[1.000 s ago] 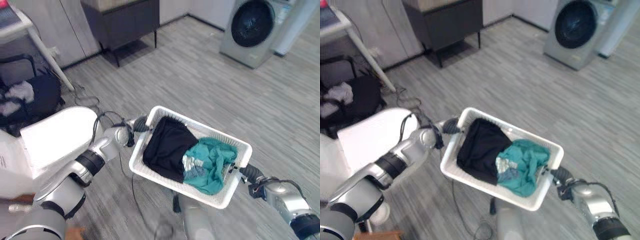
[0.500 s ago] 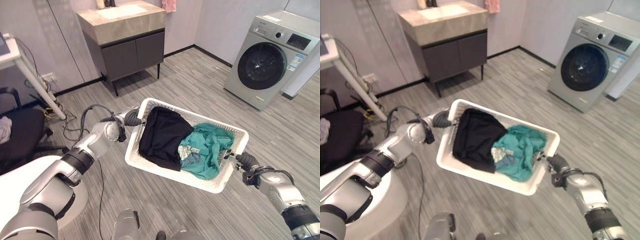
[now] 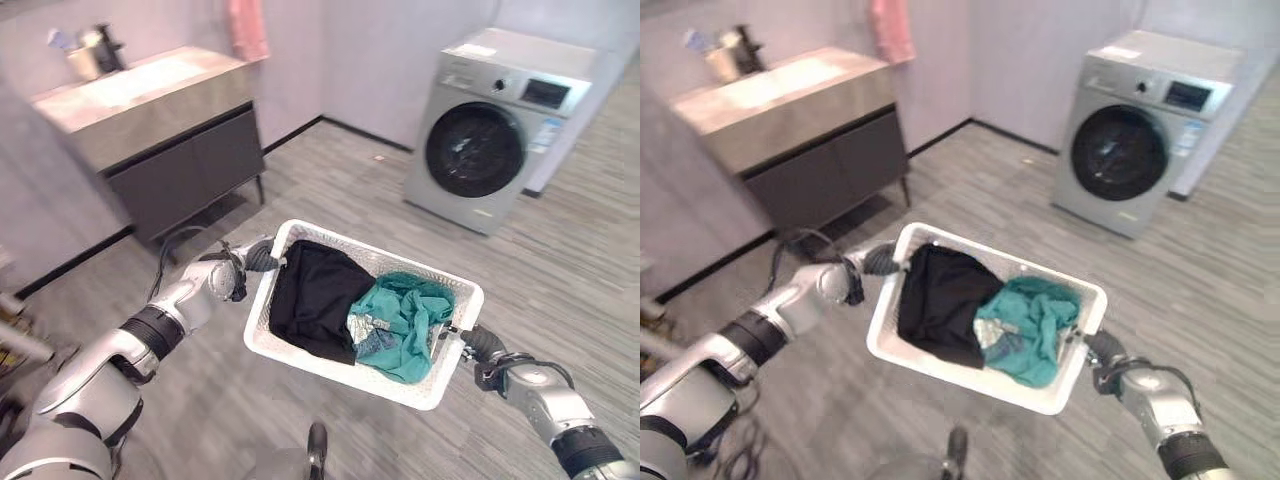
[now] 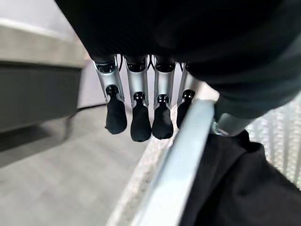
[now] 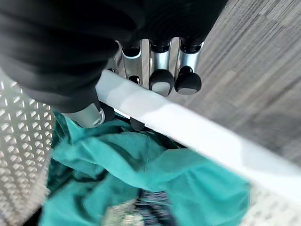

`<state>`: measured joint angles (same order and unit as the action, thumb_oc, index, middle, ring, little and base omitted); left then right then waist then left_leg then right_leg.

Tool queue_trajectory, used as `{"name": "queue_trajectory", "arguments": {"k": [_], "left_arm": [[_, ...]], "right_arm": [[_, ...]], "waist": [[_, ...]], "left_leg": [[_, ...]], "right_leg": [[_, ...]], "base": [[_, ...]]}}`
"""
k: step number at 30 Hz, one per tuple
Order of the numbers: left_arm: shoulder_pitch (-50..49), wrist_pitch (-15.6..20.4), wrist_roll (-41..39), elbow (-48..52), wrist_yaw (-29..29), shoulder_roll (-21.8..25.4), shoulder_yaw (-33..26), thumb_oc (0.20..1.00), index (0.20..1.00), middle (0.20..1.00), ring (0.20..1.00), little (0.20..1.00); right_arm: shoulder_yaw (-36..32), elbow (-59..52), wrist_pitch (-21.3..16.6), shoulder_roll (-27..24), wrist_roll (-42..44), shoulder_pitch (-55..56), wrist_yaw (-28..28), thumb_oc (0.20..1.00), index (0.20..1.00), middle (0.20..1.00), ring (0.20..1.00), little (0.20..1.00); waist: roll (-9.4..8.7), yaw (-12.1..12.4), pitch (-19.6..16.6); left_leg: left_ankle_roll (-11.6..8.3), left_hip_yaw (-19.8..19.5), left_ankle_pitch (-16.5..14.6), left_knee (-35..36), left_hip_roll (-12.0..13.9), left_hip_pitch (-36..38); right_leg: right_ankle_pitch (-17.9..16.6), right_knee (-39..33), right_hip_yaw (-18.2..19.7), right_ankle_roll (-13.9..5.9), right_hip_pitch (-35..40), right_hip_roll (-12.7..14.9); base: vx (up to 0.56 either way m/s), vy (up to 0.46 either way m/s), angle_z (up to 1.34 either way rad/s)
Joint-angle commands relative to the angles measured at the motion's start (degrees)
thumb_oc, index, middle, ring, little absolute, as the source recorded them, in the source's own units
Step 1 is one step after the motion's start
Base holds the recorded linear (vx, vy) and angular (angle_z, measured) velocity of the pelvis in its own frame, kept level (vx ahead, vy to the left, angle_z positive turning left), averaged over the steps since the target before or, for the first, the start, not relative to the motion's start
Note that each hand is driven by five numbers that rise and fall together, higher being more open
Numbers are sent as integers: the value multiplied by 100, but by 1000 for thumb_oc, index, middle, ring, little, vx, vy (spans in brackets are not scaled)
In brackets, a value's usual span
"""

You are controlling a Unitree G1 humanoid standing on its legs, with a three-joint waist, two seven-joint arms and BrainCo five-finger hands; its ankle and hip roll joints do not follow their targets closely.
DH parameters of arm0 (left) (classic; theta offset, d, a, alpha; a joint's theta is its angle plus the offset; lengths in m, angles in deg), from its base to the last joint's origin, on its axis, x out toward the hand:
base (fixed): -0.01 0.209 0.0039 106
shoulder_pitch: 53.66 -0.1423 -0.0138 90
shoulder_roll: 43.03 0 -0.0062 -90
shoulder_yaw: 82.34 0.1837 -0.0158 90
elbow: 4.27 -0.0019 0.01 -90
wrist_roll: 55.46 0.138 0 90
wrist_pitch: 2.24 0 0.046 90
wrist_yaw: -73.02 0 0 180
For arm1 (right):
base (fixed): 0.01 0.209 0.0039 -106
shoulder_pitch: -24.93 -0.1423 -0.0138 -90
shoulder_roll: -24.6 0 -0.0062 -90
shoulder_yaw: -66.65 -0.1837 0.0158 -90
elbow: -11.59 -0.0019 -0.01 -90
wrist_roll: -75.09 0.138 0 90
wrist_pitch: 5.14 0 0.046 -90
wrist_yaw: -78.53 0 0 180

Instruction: Grab the laundry basket,head to the washer,open it,put in the laundry and shut it.

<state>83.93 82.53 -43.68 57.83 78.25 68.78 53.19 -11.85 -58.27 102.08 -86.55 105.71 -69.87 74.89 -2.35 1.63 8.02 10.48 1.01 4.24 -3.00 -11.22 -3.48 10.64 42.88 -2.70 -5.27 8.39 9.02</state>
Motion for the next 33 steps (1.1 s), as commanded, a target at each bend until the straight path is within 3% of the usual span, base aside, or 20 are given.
{"name": "queue_trajectory", "arguments": {"k": [1, 3, 5, 8, 11, 14, 16, 17, 18, 19, 20, 22, 23, 24, 25, 27, 30, 31, 33], "left_arm": [[340, 262, 7, 136, -148, -270, -367, 200, 200, 200, 200, 200], [373, 188, -79, 178, -151, -259, -414, 200, 200, 200, 200, 200], [394, 183, -118, 250, -153, -283, -430, 200, 200, 200, 200, 200], [437, 193, -93, 254, -107, -313, -390, 200, 200, 200, 200, 200], [451, 227, -60, 137, -137, -426, -430, 200, 200, 200, 200, 200], [450, 244, 13, 121, -161, -448, -462, 200, 200, 200, 200, 200], [389, 268, 174, 93, -136, -396, -496, 200, 200, 200, 200, 200], [483, 328, 207, 89, -48, -348, -361, 200, 200, 200, 200, 200], [490, 329, 207, 88, -48, -348, -356, 200, 200, 200, 200, 200], [563, 471, 179, 100, -7, -492, -323, 200, 200, 200, 200, 200], [614, 380, 175, 69, -2, -466, -295, 200, 200, 200, 200, 200], [627, 379, 174, 66, -2, -468, -286, 200, 200, 200, 200, 200], [644, 332, 194, 88, -59, -459, -331, 200, 200, 200, 200, 200], [617, 285, 183, 149, -47, -466, -353, 200, 200, 200, 200, 200], [612, 269, 128, 190, -40, -458, -347, 200, 200, 200, 200, 200], [644, 230, 41, 275, -37, -444, -338, 200, 200, 200, 200, 200], [808, 189, 33, 268, -11, -473, -250, 200, 200, 200, 200, 200], [814, 189, 33, 266, -12, -475, -245, 200, 200, 200, 200, 200], [936, 180, 5, 130, -96, -413, -231, 200, 200, 200, 200, 200]], "right_arm": [[-192, -712, -777, -186, 108, -1036, -368, 200, 200, 200, 200, 200], [-235, -688, -749, -163, 92, -1055, -363, 200, 200, 200, 200, 200], [-301, -705, -742, -224, 73, -996, -393, 200, 200, 200, 200, 200], [-476, -849, -728, -342, 103, -839, -413, 200, 200, 200, 200, 200], [-532, -956, -744, -373, 190, -673, -428, 200, 200, 200, 200, 200], [-531, -1028, -761, -361, 186, -634, -449, 200, 200, 200, 200, 200], [-500, -1053, -781, -320, 127, -609, -463, 200, 200, 200, 200, 200], [-552, -997, -788, -372, 232, -610, -422, 200, 200, 200, 200, 200], [-558, -997, -788, -370, 234, -609, -422, 200, 200, 200, 200, 200], [-680, -997, -797, -542, 281, -462, -429, 200, 200, 200, 200, 200], [-887, -1028, -856, -618, 515, -329, -308, 200, 200, 200, 200, 200], [-898, -1032, -854, -615, 518, -326, -306, 200, 200, 200, 200, 200], [-852, -1090, -877, -613, 575, -367, -275, 200, 200, 200, 200, 200], [-874, -1136, -872, -682, 594, -440, -236, 200, 200, 200, 200, 200], [-903, -1150, -873, -703, 604, -453, -211, 200, 200, 200, 200, 200], [-931, -1142, -871, -701, 623, -423, -132, 200, 200, 200, 200, 200], [-1003, -1201, -855, -740, 574, -304, -95, 200, 200, 200, 200, 200], [-1010, -1204, -854, -738, 573, -301, -95, 200, 200, 200, 200, 200], [-1104, -1290, -878, -883, 547, -321, -100, 200, 200, 200, 200, 200]], "waist": [[357, 124, -180], [442, 57, -150], [458, -80, -125], [422, -282, -107], [341, -409, -110], [344, -434, -91], [317, -409, -141], [275, -400, -297], [248, -416, -298], [236, -600, -368], [208, -692, -311], [194, -705, -339], [242, -665, -296], [244, -565, -175], [196, -534, -125], [140, -459, -68], [16, -384, -47], [-8, -378, -49], [-60, -353, -36]], "left_leg": [[-381, -154, -526, -219, 765, 358], [-274, -141, -604, -112, 723, 619], [-279, -257, -660, -49, 682, 804], [-391, -363, -857, -47, 643, 994], [-505, -478, -1160, -35, 583, 1302], [-540, -442, -1361, -71, 583, 1512], [-676, -259, -1459, -113, 621, 1840], [-915, -150, -1380, -522, 738, 1852], [-910, -170, -1362, -538, 712, 1824], [-1120, -87, -1137, -1159, 911, 1775], [-1321, 284, -553, -2799, 1343, 1069], [-1318, 263, -555, -2870, 1331, 976], [-1362, 296, -335, -3514, 1459, 865], [-1414, 49, 147, -4696, 1493, 343], [-1370, 19, 222, -5019, 1533, 80], [-1218, 38, 86, -4850, 1649, -217], [-1135, 126, -184, -3690, 1915, -274], [-1123, 143, -150, -3652, 1890, -267], [-1184, -109, -186, -2312, 1833, -123]], "right_leg": [[-1613, -194, -35, -142, -810, 5], [-1534, 160, -213, -124, -1272, 143], [-1250, -210, -248, -58, -1623, -120], [-872, -1628, -413, -25, -1687, -295], [-1159, -3316, -331, -171, -1821, -441], [-1499, -4093, -573, -307, -1869, -410], [-1555, -4492, -1463, -332, -1885, -350], [-1566, -4493, -1751, -200, -1492, -419], [-1590, -4512, -1765, -201, -1496, -389], [-1606, -4356, -1471, -68, -1443, -499], [-1478, -4168, -1331, 166, -1181, -574], [-1497, -4170, -1349, 173, -1230, -556], [-1330, -4100, -1347, 350, -1073, -704], [-1097, -3988, -1255, 625, -850, -838], [-1047, -3970, -1201, 683, -768, -855], [-921, -3970, -1052, 740, -599, -916], [-745, -3922, -950, 662, -451, -855], [-758, -3927, -946, 659, -458, -829], [-641, -3747, -730, 599, -452, -828]], "base": [[262, 214, -3], [274, 167, -11], [278, 50, -13], [292, -57, 63], [333, -99, 55], [306, -68, 27], [501, -132, 6], [404, -128, -18], [489, -165, 9], [393, -216, 24], [389, -217, 51], [122, -109, 100], [216, -172, 44], [271, -228, -27], [266, -210, -84], [202, -108, -64], [188, -14, -37], [173, 82, -25], [186, 132, -22]]}}
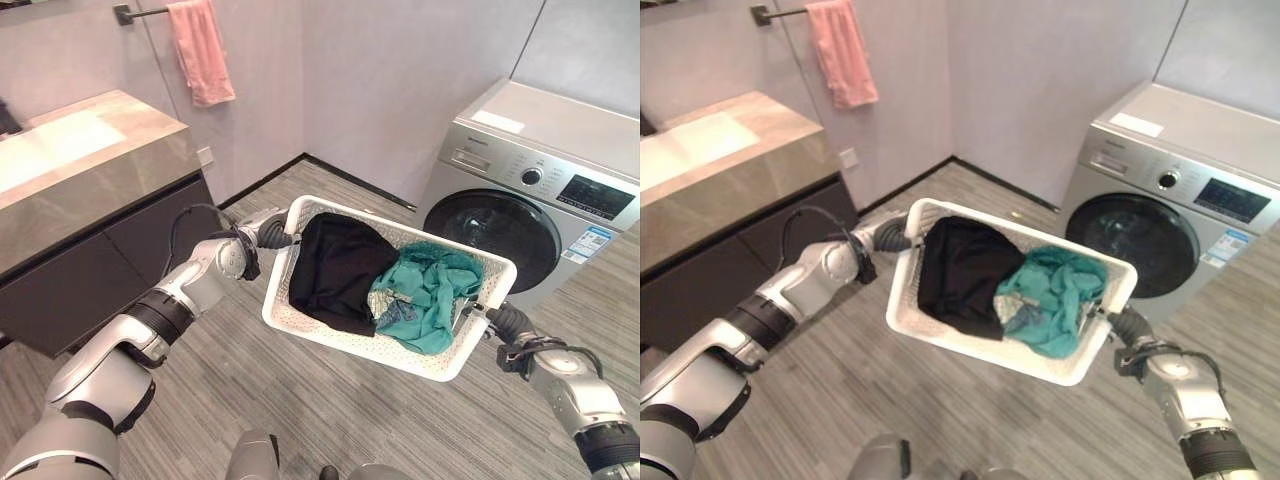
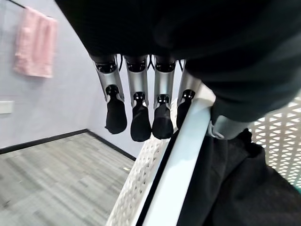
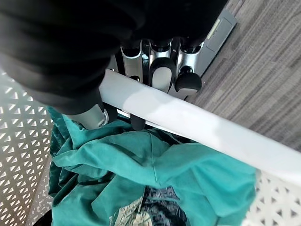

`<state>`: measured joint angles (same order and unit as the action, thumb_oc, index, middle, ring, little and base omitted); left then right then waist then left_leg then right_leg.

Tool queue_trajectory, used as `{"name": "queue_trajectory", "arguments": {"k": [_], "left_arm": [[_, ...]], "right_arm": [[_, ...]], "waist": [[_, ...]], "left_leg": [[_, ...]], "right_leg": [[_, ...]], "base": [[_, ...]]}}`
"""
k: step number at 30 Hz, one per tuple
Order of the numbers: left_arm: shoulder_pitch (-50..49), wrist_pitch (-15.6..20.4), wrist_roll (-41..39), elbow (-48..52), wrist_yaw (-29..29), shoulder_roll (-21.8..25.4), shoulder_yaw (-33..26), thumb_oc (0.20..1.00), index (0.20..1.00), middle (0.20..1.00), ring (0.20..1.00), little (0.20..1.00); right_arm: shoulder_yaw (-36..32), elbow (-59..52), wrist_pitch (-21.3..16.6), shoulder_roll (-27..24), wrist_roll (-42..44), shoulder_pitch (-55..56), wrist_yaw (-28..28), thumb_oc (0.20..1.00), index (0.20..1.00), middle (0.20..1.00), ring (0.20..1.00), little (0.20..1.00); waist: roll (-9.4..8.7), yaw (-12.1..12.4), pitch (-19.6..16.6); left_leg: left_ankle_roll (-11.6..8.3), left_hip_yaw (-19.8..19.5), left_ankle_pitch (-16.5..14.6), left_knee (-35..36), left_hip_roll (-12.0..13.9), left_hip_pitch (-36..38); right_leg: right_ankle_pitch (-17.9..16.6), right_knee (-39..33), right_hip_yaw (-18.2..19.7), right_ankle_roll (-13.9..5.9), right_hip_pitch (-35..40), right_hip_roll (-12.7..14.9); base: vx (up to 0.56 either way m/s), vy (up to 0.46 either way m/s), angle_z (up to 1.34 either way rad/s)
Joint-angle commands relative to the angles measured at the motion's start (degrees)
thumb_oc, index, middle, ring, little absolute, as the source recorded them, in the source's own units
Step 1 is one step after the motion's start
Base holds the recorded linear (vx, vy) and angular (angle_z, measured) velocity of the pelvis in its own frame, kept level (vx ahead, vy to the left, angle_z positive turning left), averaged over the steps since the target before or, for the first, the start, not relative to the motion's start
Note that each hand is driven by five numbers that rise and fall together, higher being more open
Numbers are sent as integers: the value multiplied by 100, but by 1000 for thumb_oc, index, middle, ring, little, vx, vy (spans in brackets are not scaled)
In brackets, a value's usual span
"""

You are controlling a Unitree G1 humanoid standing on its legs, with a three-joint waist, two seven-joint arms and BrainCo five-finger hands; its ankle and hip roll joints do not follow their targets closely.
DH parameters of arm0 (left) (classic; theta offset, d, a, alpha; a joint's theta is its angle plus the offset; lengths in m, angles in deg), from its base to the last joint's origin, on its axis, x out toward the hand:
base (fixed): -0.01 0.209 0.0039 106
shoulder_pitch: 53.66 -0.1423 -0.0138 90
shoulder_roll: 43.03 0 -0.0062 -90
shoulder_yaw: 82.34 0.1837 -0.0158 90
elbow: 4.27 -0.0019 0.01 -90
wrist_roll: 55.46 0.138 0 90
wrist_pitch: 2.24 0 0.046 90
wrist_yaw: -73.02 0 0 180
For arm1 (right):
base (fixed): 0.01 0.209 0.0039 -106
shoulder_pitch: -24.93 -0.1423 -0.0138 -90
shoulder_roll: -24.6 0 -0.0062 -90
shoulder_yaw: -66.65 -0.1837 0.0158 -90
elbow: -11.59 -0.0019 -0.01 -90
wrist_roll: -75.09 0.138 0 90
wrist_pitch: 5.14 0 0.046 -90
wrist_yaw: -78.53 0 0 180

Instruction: Grab the laundry basket,head to the washer,open it,put in the laundry and shut it.

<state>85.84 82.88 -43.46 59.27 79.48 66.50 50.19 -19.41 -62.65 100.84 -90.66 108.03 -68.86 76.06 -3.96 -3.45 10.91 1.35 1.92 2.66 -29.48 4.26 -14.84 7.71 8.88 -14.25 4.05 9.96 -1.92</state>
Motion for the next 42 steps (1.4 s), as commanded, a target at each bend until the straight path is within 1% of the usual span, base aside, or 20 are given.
{"name": "queue_trajectory", "arguments": {"k": [1, 4, 5, 8, 9, 16, 17, 20, 24, 25, 26, 27, 29, 30, 31, 32, 33, 35, 38, 42], "left_arm": [[802, 152, -44, -36, -252, -176, 87, 200, 200, 200, 200, 200], [835, 172, -91, -28, -288, -189, 110, 200, 200, 200, 200, 200], [842, 187, -92, -18, -285, -210, 115, 200, 200, 200, 200, 200], [840, 249, -27, 42, -282, -359, 44, 200, 200, 200, 200, 200], [845, 262, -44, 23, -313, -413, 27, 200, 200, 200, 200, 200], [1006, 367, -241, -58, -484, -474, 36, 200, 200, 200, 200, 200], [1096, 355, -296, -70, -512, -446, 76, 200, 200, 200, 200, 200], [1138, 338, -288, -42, -517, -380, -3, 200, 200, 200, 200, 200], [1274, 335, -295, -124, -602, -406, 84, 200, 200, 200, 200, 200], [1277, 312, -185, -242, -635, -323, 158, 200, 200, 200, 200, 200], [1268, 319, -132, -290, -609, -204, 192, 200, 200, 200, 200, 200], [1187, 351, -184, -268, -550, -156, 222, 200, 200, 200, 200, 200], [1081, 360, -271, -144, -563, -46, 148, 200, 200, 200, 200, 200], [1118, 318, -378, -124, -558, -16, 173, 200, 200, 200, 200, 200], [1148, 287, -467, -25, -542, 89, 151, 200, 200, 200, 200, 200], [1159, 272, -503, 2, -535, 121, 141, 200, 200, 200, 200, 200], [1191, 271, -511, 64, -524, 121, 135, 200, 200, 200, 200, 200], [1316, 240, -467, 29, -475, 98, 157, 200, 200, 200, 200, 200], [1416, 239, -371, -93, -534, 122, 260, 200, 200, 200, 200, 200], [1564, 264, -381, -171, -638, -3, 395, 200, 200, 200, 200, 200]], "right_arm": [[-398, -846, -797, -570, 341, -475, -209, 200, 200, 200, 200, 200], [-503, -834, -830, -644, 350, -485, -189, 200, 200, 200, 200, 200], [-539, -872, -831, -655, 349, -447, -187, 200, 200, 200, 200, 200], [-818, -1039, -864, -685, 354, -243, -177, 200, 200, 200, 200, 200], [-892, -1082, -875, -688, 330, -206, -165, 200, 200, 200, 200, 200], [-706, -900, -932, -726, 244, -645, -126, 200, 200, 200, 200, 200], [-473, -821, -886, -661, 207, -891, -142, 200, 200, 200, 200, 200], [-338, -778, -805, -639, 111, -1097, -167, 200, 200, 200, 200, 200], [-421, -706, -811, -712, 114, -1211, -121, 200, 200, 200, 200, 200], [-419, -728, -843, -709, 79, -1224, -101, 200, 200, 200, 200, 200], [-312, -698, -836, -673, 71, -1295, -151, 200, 200, 200, 200, 200], [-154, -644, -816, -623, 47, -1338, -212, 200, 200, 200, 200, 200], [18, -625, -781, -621, 146, -1348, -253, 200, 200, 200, 200, 200], [201, -539, -804, -654, 260, -1478, -214, 200, 200, 200, 200, 200], [216, -515, -794, -704, 262, -1435, -170, 200, 200, 200, 200, 200], [209, -511, -801, -683, 279, -1422, -156, 200, 200, 200, 200, 200], [222, -496, -830, -618, 274, -1387, -86, 200, 200, 200, 200, 200], [47, -660, -796, -591, 245, -1191, -58, 200, 200, 200, 200, 200], [58, -773, -850, -623, 170, -1279, -105, 200, 200, 200, 200, 200], [122, -497, -910, -659, 215, -1622, -3, 200, 200, 200, 200, 200]], "waist": [[91, 162, -331], [109, 168, -345], [152, 157, -381], [278, 40, -486], [302, 40, -537], [453, 61, -560], [510, 96, -494], [556, 146, -412], [625, 50, -223], [581, 25, -193], [482, 89, -323], [398, 130, -417], [389, 130, -457], [273, 196, -339], [104, 285, -180], [66, 299, -126], [18, 315, -90], [-28, 388, -66], [58, 627, -87], [183, 537, -266]], "left_leg": [[-319, -422, -16, 565, 277, 1098], [-363, -719, -14, 742, 108, 1287], [-346, -733, -194, 1000, 28, 1462], [-347, -310, -579, 1887, 14, 1907], [-323, -324, -517, 2104, -50, 1966], [-22, -467, -864, 2748, -410, 2253], [121, -315, -909, 2788, -464, 2309], [202, -60, -1035, 2839, -528, 2461], [151, -51, -1163, 2622, -357, 2303], [92, -51, -1231, 2511, -226, 2363], [11, 27, -1287, 2531, -142, 2524], [-85, 30, -1217, 2477, 83, 2651], [-244, -99, -651, 1788, 510, 2438], [-120, -369, 5, 537, 622, 1762], [71, -456, 249, -548, 642, 1169], [105, -432, 268, -1105, 702, 868], [20, -86, 197, -1386, 1101, 639], [-89, 80, 21, -919, 761, 142], [-299, -864, -52, 1002, 44, 268], [-304, -937, -189, 1674, -46, 809]], "right_leg": [[-325, -316, 521, -362, -580, 269], [-334, -394, 682, -428, -484, 302], [-338, -435, 722, -462, -477, 306], [-390, -520, 734, -585, -504, 400], [-477, -552, 749, -631, -567, 478], [-713, -500, 1015, -945, -887, 780], [-712, -99, 1073, -1012, -1119, 828], [-840, 96, 1036, -1155, -1306, 993], [-1196, -200, 1444, -1283, -1691, 1367], [-1316, -276, 1413, -1326, -1783, 1553], [-1160, -371, 1049, -1362, -1533, 1630], [-1060, -248, 1011, -1338, -1493, 1486], [-777, -149, 931, -1069, -1344, 1119], [-712, -263, 916, -802, -1104, 917], [-597, -341, 948, -567, -903, 758], [-579, -381, 871, -485, -824, 684], [-382, -436, 772, -384, -618, 512], [-281, -427, 646, -358, -485, 473], [-70, -230, 701, -516, -374, 487], [122, 90, 702, -599, -378, 586]], "base": [[196, 168, -56], [116, 122, -49], [126, 175, -26], [68, 227, -2], [9, 257, 9], [-37, 199, -26], [-39, 115, -75], [-30, 61, -67], [-12, -210, -38], [252, -509, 20], [416, -736, -13], [461, -737, -23], [311, -687, -14], [149, -737, -2], [117, -714, 13], [235, -613, 12], [255, -398, -4], [282, -173, -5], [242, 115, -51], [162, 120, -57]]}}
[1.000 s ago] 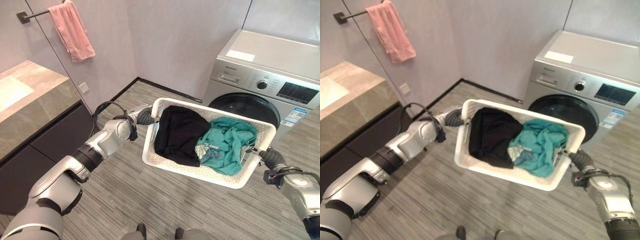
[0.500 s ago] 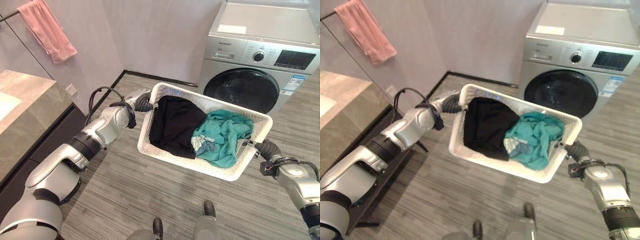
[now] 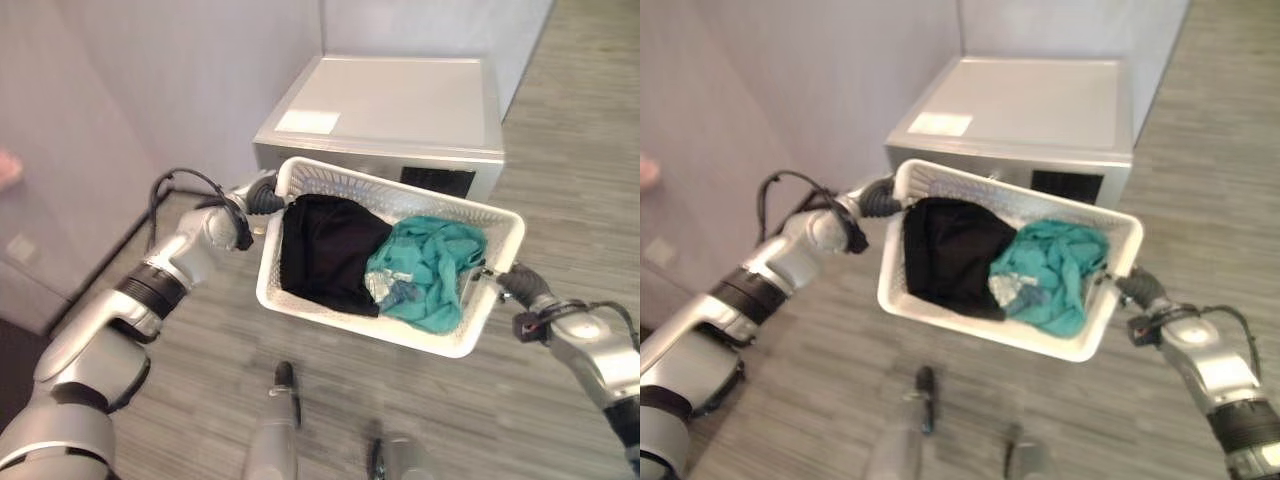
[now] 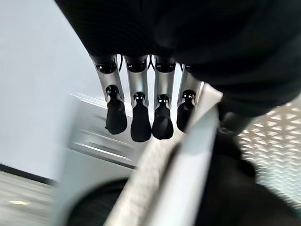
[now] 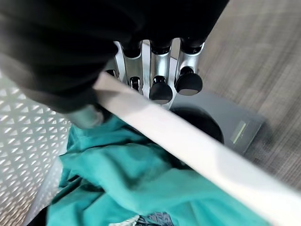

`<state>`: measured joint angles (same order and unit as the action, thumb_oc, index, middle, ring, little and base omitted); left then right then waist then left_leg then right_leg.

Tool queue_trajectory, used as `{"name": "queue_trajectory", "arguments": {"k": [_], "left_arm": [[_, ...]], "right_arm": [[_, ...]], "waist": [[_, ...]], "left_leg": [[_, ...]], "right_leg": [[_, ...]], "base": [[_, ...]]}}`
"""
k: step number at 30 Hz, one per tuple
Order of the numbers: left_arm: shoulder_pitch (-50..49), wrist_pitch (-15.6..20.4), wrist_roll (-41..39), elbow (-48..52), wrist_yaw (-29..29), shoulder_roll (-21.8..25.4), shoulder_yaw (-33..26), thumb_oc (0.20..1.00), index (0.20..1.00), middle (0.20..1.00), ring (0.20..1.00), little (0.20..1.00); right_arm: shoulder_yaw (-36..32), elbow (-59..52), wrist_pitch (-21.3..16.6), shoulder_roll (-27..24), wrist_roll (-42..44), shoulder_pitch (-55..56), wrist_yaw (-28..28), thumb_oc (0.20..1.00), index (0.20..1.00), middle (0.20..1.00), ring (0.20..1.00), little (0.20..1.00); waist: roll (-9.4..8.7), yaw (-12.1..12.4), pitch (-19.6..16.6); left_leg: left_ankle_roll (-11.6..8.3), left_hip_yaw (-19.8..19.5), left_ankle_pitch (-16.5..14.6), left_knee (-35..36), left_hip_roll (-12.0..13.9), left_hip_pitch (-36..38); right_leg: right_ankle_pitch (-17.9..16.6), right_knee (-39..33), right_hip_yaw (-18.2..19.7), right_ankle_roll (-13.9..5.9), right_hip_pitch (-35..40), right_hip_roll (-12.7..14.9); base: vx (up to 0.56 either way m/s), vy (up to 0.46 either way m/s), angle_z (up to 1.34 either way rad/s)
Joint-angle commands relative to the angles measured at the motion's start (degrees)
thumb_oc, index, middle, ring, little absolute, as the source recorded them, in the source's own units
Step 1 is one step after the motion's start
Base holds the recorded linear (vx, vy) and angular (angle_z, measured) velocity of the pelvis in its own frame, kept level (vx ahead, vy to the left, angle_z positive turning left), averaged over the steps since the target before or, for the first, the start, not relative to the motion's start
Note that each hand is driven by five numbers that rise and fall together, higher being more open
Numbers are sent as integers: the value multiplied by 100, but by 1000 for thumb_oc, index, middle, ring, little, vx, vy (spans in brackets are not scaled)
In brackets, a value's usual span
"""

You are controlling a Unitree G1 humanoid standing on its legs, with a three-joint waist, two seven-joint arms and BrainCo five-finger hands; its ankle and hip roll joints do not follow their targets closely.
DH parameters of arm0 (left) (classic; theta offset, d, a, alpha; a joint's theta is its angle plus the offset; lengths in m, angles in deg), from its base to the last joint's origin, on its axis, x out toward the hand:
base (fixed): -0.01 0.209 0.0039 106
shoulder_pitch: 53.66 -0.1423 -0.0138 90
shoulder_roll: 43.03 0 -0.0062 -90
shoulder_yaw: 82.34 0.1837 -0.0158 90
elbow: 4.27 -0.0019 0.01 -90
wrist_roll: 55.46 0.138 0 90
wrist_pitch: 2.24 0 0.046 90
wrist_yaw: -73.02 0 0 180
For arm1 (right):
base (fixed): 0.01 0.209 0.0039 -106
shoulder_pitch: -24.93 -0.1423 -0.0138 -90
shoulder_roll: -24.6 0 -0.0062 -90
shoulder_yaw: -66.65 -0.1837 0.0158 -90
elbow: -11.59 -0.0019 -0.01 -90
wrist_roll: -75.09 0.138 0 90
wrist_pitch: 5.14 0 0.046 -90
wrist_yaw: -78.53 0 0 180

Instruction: Grab the laundry basket,head to the washer,open it,put in the laundry and shut it.

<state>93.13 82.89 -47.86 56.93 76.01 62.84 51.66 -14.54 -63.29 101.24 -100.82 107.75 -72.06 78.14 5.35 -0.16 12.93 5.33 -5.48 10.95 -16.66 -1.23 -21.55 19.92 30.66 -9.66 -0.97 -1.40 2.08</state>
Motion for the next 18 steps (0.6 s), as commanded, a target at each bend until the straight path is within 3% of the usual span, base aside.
{"name": "queue_trajectory", "arguments": {"k": [1, 4, 11, 18], "left_arm": [[853, 261, 21, 29, -333, 301, 249, 200, 200, 200, 200, 200], [928, 280, -30, -55, -368, 183, 302, 200, 200, 200, 200, 200], [901, 350, -125, -119, -388, 202, 232, 200, 200, 200, 200, 200], [863, 381, -96, 2, -387, 298, 143, 200, 200, 200, 200, 200]], "right_arm": [[-340, -369, -967, 397, 216, -1368, -182, 200, 200, 200, 200, 200], [-344, -221, -969, 414, 183, -1493, -156, 200, 200, 200, 200, 200], [-208, -31, -974, 565, -25, -1729, -155, 200, 200, 200, 200, 200], [-85, -106, -952, 649, -50, -1838, -216, 200, 200, 200, 200, 200]], "waist": [[-733, 197, -505], [-685, 146, -587], [-565, 195, -783], [-564, 284, -833]], "left_leg": [[-673, -168, -1068, 456, 451, 1565], [-616, -51, -1155, 651, 405, 1803], [-497, 282, -1126, 1308, 428, 2308], [-490, 307, -1149, 1445, 417, 2414]], "right_leg": [[-1096, -2069, 260, -131, 758, 235], [-1135, -2083, 280, -218, 791, 366], [-1520, -2694, 416, -429, 913, 548], [-1618, -2957, 333, -481, 1022, 599]], "base": [[170, 185, -47], [79, 129, 75], [64, 96, 3], [19, 6, -7]]}}
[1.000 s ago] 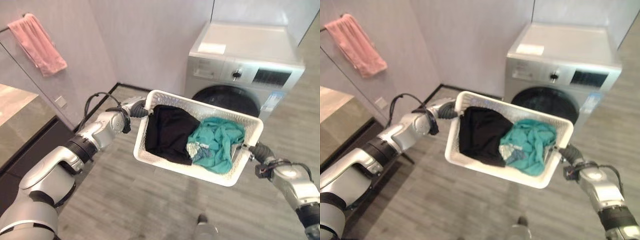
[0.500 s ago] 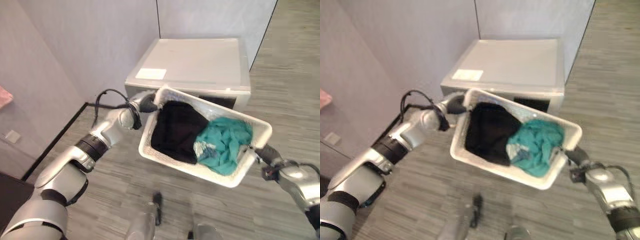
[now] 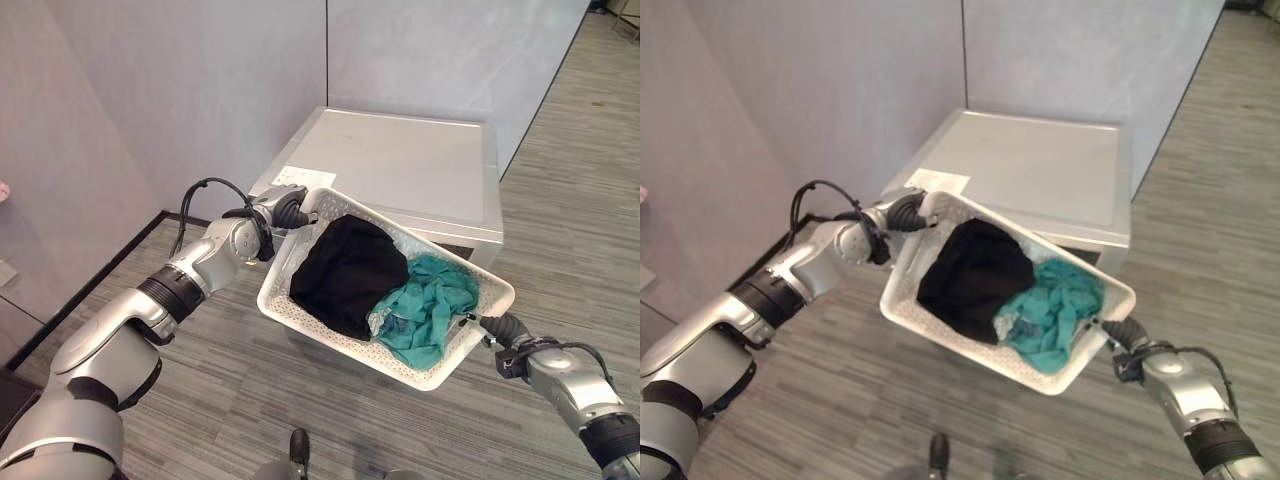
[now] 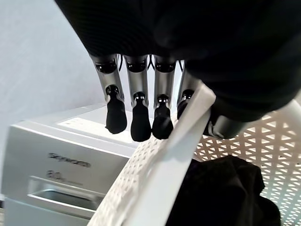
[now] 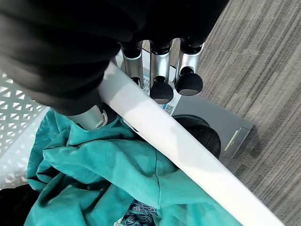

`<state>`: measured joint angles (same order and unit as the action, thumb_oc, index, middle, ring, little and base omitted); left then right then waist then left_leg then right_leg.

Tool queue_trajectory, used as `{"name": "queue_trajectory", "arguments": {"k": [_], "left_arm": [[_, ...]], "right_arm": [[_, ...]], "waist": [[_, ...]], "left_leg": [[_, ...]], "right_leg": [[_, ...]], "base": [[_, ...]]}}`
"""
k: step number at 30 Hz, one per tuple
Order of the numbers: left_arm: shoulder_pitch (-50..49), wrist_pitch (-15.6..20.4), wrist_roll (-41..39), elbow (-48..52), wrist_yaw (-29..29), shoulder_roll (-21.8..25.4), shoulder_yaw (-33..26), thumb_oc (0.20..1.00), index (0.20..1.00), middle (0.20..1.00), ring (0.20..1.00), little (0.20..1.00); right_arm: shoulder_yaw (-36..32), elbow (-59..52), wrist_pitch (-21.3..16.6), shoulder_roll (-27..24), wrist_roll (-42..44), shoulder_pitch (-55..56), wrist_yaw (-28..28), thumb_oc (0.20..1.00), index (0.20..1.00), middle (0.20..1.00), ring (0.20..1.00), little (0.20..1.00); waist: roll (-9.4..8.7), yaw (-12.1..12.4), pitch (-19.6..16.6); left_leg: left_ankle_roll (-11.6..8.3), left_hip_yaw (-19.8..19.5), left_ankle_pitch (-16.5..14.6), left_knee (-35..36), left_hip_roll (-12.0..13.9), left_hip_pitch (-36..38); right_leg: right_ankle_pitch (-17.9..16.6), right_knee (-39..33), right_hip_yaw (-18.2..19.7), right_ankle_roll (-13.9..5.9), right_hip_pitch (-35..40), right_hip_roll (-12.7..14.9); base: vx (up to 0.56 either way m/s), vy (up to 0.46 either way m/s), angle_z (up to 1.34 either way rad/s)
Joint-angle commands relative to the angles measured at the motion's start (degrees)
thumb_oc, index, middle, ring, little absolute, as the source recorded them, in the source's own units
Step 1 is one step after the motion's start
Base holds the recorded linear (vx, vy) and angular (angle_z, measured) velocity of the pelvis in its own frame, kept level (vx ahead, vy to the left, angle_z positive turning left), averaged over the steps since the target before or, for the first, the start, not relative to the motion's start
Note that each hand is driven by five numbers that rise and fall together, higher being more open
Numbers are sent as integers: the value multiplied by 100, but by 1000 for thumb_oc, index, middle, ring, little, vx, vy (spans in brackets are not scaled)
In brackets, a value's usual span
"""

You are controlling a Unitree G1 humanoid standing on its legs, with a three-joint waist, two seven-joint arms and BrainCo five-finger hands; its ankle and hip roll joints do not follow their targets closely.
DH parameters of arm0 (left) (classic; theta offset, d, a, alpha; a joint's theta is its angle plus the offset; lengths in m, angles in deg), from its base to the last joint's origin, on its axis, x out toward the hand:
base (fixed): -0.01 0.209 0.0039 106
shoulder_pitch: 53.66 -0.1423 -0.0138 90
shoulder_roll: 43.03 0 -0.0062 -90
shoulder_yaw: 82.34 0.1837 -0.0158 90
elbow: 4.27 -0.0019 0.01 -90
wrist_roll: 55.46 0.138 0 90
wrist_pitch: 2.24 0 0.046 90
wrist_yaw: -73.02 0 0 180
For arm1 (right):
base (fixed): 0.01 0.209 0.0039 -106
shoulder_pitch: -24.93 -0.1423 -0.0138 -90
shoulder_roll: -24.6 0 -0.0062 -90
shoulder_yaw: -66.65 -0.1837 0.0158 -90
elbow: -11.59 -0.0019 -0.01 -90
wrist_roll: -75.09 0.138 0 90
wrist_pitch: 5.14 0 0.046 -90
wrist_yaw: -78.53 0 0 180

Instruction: Grab the laundry basket,head to the washer,open it,put in the laundry and shut it.

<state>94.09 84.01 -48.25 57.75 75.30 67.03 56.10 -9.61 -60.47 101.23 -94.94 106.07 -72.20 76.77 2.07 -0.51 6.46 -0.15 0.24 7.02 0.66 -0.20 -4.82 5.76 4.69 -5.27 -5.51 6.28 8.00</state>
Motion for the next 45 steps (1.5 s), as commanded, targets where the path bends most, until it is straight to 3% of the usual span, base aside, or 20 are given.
{"name": "queue_trajectory", "arguments": {"k": [1, 10, 11, 13, 14, 15, 18, 22, 24, 27, 32, 33, 36, 42, 45], "left_arm": [[787, 273, -55, -63, -328, -88, -305, 200, 200, 200, 200, 200], [1170, 262, -121, -116, -398, -6, -207, 200, 200, 200, 200, 200], [1393, 270, -178, -138, -382, 46, -49, 200, 200, 200, 200, 200], [1400, 270, -180, -141, -382, 49, -52, 200, 200, 200, 200, 200], [1567, 279, -283, -129, -412, 144, 58, 200, 200, 200, 200, 200], [1651, 281, -329, -154, -442, 169, 83, 200, 200, 200, 200, 200], [1753, 326, -418, -231, -412, 110, 251, 200, 200, 200, 200, 200], [1768, 364, -241, -315, -450, 74, 197, 200, 200, 200, 200, 200], [1824, 363, -185, -377, -424, 41, 265, 200, 200, 200, 200, 200], [1808, 324, -139, -423, -399, 7, 285, 200, 200, 200, 200, 200], [1759, 250, -89, -384, -334, 108, 298, 200, 200, 200, 200, 200], [1780, 216, -76, -384, -325, 49, 273, 200, 200, 200, 200, 200], [1832, 217, -73, -368, -313, -48, 267, 200, 200, 200, 200, 200], [1760, 236, -56, -329, -284, -31, 221, 200, 200, 200, 200, 200], [1764, 260, -132, -337, -267, -24, 221, 200, 200, 200, 200, 200]], "right_arm": [[-509, -385, -958, 88, 156, -1908, -66, 200, 200, 200, 200, 200], [-780, -724, -1070, -262, 502, -2058, 78, 200, 200, 200, 200, 200], [-818, -636, -1109, -652, 572, -2301, 176, 200, 200, 200, 200, 200], [-807, -623, -1114, -655, 576, -2321, 174, 200, 200, 200, 200, 200], [-642, -495, -1184, -873, 605, -2731, 276, 200, 200, 200, 200, 200], [-512, -385, -1234, -933, 706, -2971, 351, 200, 200, 200, 200, 200], [-331, -161, -1299, -959, 712, -3305, 436, 200, 200, 200, 200, 200], [-691, -486, -1258, -970, 539, -2971, 357, 200, 200, 200, 200, 200], [-721, -642, -1242, -938, 381, -2926, 335, 200, 200, 200, 200, 200], [-748, -757, -1255, -825, 298, -2907, 297, 200, 200, 200, 200, 200], [-466, -658, -1213, -590, 202, -3137, 273, 200, 200, 200, 200, 200], [-374, -596, -1184, -613, 214, -3277, 286, 200, 200, 200, 200, 200], [-236, -502, -1185, -664, 276, -3496, 302, 200, 200, 200, 200, 200], [-60, -477, -1166, -554, 330, -3621, 319, 200, 200, 200, 200, 200], [-131, -481, -1176, -686, 369, -3590, 346, 200, 200, 200, 200, 200]], "waist": [[-230, 335, -198], [-282, 261, -175], [-360, 225, -71], [-350, 208, -72], [-406, 269, 113], [-400, 266, 116], [-452, 286, 166], [-365, 214, 23], [-302, 201, -58], [-230, 168, -38], [-130, 221, 44], [-133, 222, 47], [-108, 202, 28], [-139, 312, -101], [-201, 343, -142]], "left_leg": [[61, -262, -757, -261, 311, 758], [-49, -372, -725, -394, 371, 606], [-179, -449, -740, -991, 390, 272], [-180, -467, -767, -1051, 392, 228], [-293, -639, -531, -1863, 350, -202], [-293, -734, -688, -1767, 430, -277], [-253, -655, -502, -1258, 559, -449], [-180, -431, -699, -1074, 475, -221], [-6, -318, -937, -1084, 290, -47], [247, -139, -1067, -1020, 160, 191], [446, 147, -1131, -765, 101, 552], [456, 191, -1124, -709, 23, 614], [420, 194, -1146, -712, -3, 641], [276, 308, -1209, -772, 61, 759], [185, 284, -1143, -688, 143, 799]], "right_leg": [[-206, -391, -135, -26, 279, 8], [-136, -333, -223, 31, 244, -79], [-73, -269, -281, 124, 221, -135], [-69, -260, -295, 126, 209, -141], [-45, -173, -224, 198, 204, -171], [52, -156, -242, 177, 214, -189], [32, -75, -274, 103, 182, -69], [56, 168, -212, -76, 160, 231], [-39, 490, -87, -165, 43, 464], [-366, 1140, 104, -190, -238, 596], [-518, 1969, -249, -196, -611, 675], [-381, 1791, -396, -173, -645, 523], [-254, 1409, -594, -150, -583, 423], [-172, 265, -618, -157, -20, 275], [-182, 19, -671, -132, 132, 179]], "base": [[18, -5, 4], [1, -43, 17], [-55, -102, 36], [-63, -49, 19], [-22, 32, 23], [-30, 55, 13], [53, 145, 19], [126, 316, -1], [141, 386, -14], [102, 293, -33], [55, 164, -53], [30, 51, -18], [32, -2, 4], [48, -87, -2], [21, -145, -14]]}}
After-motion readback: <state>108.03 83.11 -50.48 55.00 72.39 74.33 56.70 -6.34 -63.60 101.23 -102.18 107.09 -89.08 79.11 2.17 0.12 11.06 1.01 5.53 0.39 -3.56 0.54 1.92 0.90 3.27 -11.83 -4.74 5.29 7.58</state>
